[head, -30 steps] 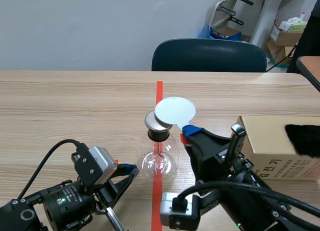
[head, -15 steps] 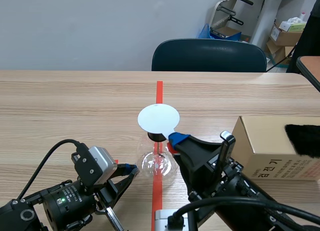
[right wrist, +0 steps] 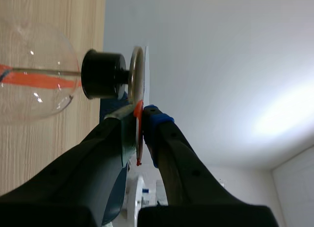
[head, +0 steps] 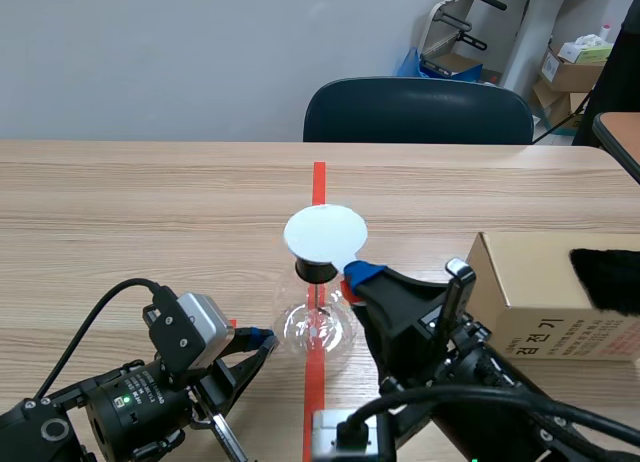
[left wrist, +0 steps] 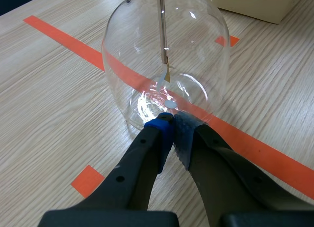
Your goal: Do the electroscope experiment
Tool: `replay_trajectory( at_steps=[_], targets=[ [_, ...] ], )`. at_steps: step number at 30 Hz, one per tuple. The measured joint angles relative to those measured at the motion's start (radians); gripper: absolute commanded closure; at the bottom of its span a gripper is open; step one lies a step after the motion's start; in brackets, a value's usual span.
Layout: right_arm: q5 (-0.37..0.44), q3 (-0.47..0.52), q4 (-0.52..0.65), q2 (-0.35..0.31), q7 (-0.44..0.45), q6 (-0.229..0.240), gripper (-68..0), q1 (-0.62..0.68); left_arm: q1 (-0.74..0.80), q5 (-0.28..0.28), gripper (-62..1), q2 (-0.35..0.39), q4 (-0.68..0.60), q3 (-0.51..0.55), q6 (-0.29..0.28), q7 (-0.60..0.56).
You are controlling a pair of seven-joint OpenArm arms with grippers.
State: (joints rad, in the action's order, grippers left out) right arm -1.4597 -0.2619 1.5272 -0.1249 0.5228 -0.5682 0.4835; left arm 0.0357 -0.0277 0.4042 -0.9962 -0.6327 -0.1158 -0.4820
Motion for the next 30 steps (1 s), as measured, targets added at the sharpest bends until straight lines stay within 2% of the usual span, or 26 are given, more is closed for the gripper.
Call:
replay_trajectory(
  at_steps=[4, 14, 18, 24, 30],
  targets=[
    [0.000, 0.000, 0.000, 0.000, -0.100, 0.000, -0.8, 0.000, 0.000, 0.000, -2.6, 0.000, 0.000, 0.000, 0.000, 0.000],
    [0.000, 0.000, 0.000, 0.000, -0.448, 0.000, -0.8, 0.000, 0.000, 0.000, -2.6, 0.000, 0.000, 0.000, 0.000, 0.000],
    [0.000, 0.000, 0.000, 0.000, -0.555, 0.000, -0.8, 0.000, 0.000, 0.000, -2.6, 0.000, 0.000, 0.000, 0.000, 0.000],
    [0.000, 0.000, 0.000, 0.000, -0.636, 0.000, -0.9, 0.000, 0.000, 0.000, -2.6, 0.000, 0.000, 0.000, 0.000, 0.000],
    [0.000, 0.000, 0.000, 0.000, -0.644, 0.000, -0.8, 0.000, 0.000, 0.000, -2.6, 0.000, 0.000, 0.000, 0.000, 0.000]
  ],
)
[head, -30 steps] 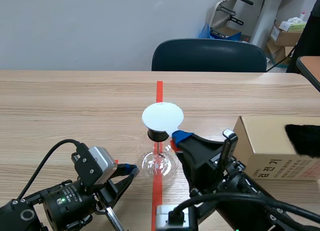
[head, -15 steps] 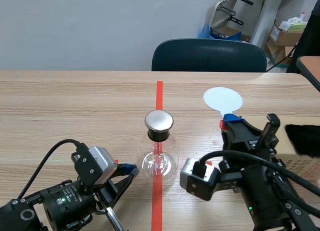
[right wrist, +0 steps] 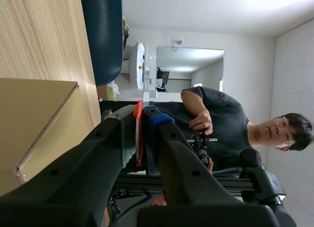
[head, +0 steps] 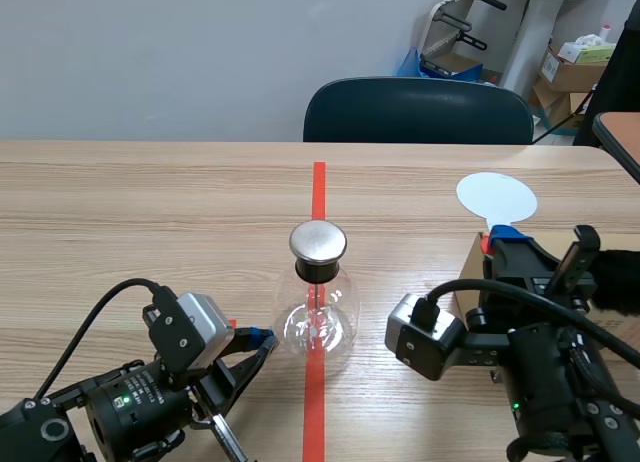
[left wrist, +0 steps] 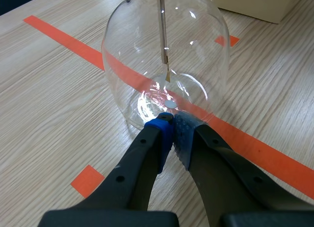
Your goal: Do the electroscope experiment
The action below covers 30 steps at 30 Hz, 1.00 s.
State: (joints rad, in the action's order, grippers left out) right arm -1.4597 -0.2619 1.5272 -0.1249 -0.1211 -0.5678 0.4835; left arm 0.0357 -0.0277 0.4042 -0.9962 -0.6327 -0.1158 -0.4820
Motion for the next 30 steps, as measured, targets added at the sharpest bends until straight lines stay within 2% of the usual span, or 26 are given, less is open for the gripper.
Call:
replay_trajectory(
  at_steps=[3, 8, 22, 30],
  targets=[
    [0.000, 0.000, 0.000, 0.000, 0.019, 0.000, -0.8, 0.000, 0.000, 0.000, -2.5, 0.000, 0.000, 0.000, 0.000, 0.000],
    [0.000, 0.000, 0.000, 0.000, 0.105, 0.005, -0.8, 0.000, 0.000, 0.000, -2.6, 0.000, 0.000, 0.000, 0.000, 0.000],
    [0.000, 0.000, 0.000, 0.000, 0.528, 0.004, -0.8, 0.000, 0.000, 0.000, -2.6, 0.000, 0.000, 0.000, 0.000, 0.000],
    [0.000, 0.000, 0.000, 0.000, 0.695, 0.004, -0.8, 0.000, 0.000, 0.000, -2.6, 0.000, 0.000, 0.000, 0.000, 0.000]
  ],
)
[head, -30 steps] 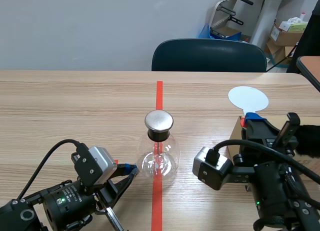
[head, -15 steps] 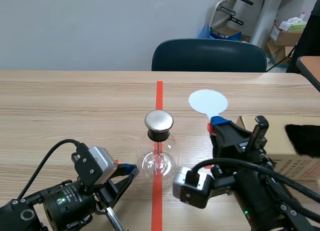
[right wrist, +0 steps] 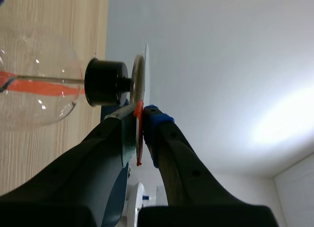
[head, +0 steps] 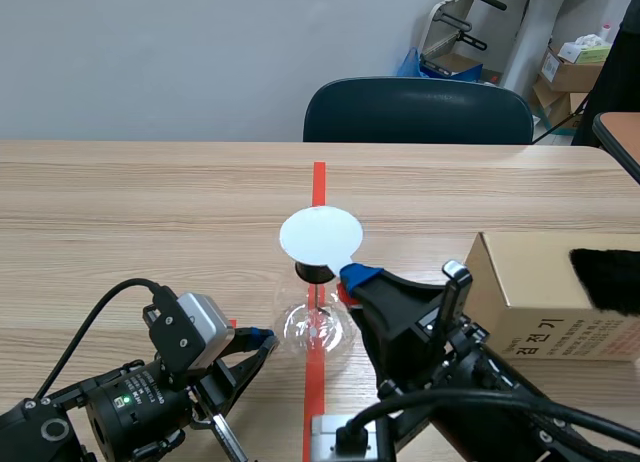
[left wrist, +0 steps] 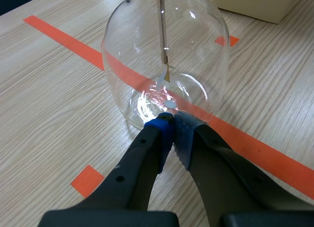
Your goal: Do the electroscope experiment
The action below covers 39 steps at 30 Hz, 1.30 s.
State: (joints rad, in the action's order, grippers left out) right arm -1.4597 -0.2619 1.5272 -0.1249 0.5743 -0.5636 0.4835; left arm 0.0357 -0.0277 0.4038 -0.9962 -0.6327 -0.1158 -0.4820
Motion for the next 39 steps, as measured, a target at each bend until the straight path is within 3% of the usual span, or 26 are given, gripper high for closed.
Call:
replay_trajectory(
  at_steps=[4, 30, 35, 39],
  targets=[
    [0.000, 0.000, 0.000, 0.000, 0.031, 0.000, -0.8, 0.000, 0.000, 0.000, -2.6, 0.000, 0.000, 0.000, 0.000, 0.000],
    [0.000, 0.000, 0.000, 0.000, 0.027, 0.000, -0.8, 0.000, 0.000, 0.000, -2.6, 0.000, 0.000, 0.000, 0.000, 0.000],
    [0.000, 0.000, 0.000, 0.000, -0.047, 0.000, -0.9, 0.000, 0.000, 0.000, -2.6, 0.000, 0.000, 0.000, 0.000, 0.000],
    [0.000, 0.000, 0.000, 0.000, -0.169, 0.000, -0.8, 0.000, 0.000, 0.000, -2.6, 0.000, 0.000, 0.000, 0.000, 0.000]
  ],
)
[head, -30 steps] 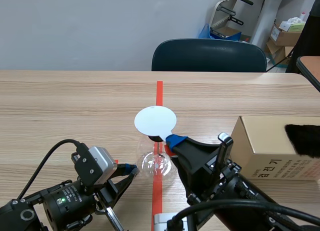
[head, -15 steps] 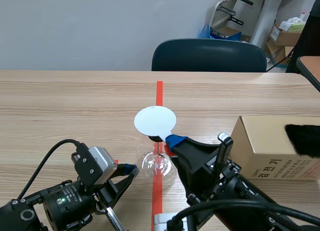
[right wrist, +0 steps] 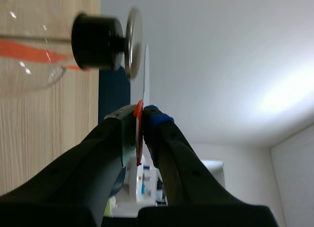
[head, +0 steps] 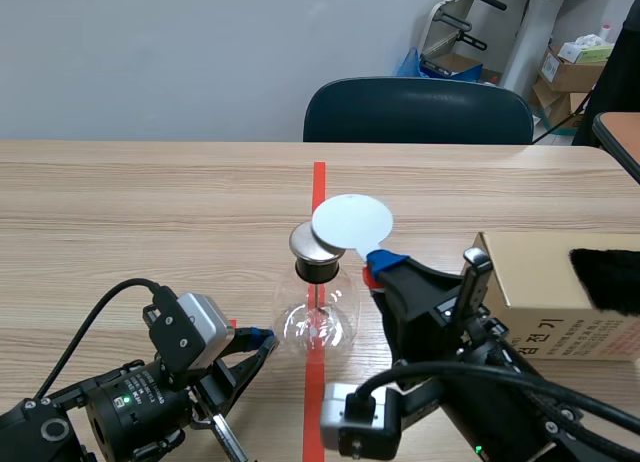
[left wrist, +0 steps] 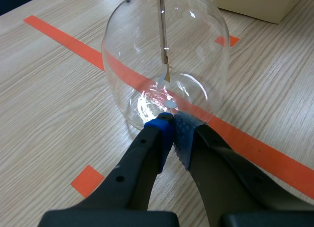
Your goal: Do the electroscope experiment
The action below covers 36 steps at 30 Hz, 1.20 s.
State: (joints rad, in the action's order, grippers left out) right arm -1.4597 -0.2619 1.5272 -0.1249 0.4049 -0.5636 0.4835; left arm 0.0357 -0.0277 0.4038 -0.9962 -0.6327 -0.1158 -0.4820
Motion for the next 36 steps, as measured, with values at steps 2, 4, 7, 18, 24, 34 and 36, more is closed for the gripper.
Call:
replay_trajectory(
  at_steps=[2, 4, 7, 18, 24, 34, 36],
  targets=[
    [0.000, 0.000, 0.000, 0.000, -0.063, 0.000, -0.8, 0.000, 0.000, 0.000, -2.6, 0.000, 0.000, 0.000, 0.000, 0.000],
    [0.000, 0.000, 0.000, 0.000, -0.131, 0.000, -0.9, 0.000, 0.000, 0.000, -2.6, 0.000, 0.000, 0.000, 0.000, 0.000],
    [0.000, 0.000, 0.000, 0.000, -0.220, 0.000, -0.9, 0.000, 0.000, 0.000, -2.6, 0.000, 0.000, 0.000, 0.000, 0.000],
    [0.000, 0.000, 0.000, 0.000, -0.441, 0.000, -0.8, 0.000, 0.000, 0.000, -2.6, 0.000, 0.000, 0.000, 0.000, 0.000],
    [0.000, 0.000, 0.000, 0.000, -0.470, 0.000, -0.8, 0.000, 0.000, 0.000, -2.6, 0.000, 0.000, 0.000, 0.000, 0.000],
    [0.000, 0.000, 0.000, 0.000, -0.467, 0.048, -0.9, 0.000, 0.000, 0.000, -2.6, 0.000, 0.000, 0.000, 0.000, 0.000],
    [0.000, 0.000, 0.000, 0.000, -0.467, 0.058, -0.9, 0.000, 0.000, 0.000, -2.6, 0.000, 0.000, 0.000, 0.000, 0.000]
  ],
)
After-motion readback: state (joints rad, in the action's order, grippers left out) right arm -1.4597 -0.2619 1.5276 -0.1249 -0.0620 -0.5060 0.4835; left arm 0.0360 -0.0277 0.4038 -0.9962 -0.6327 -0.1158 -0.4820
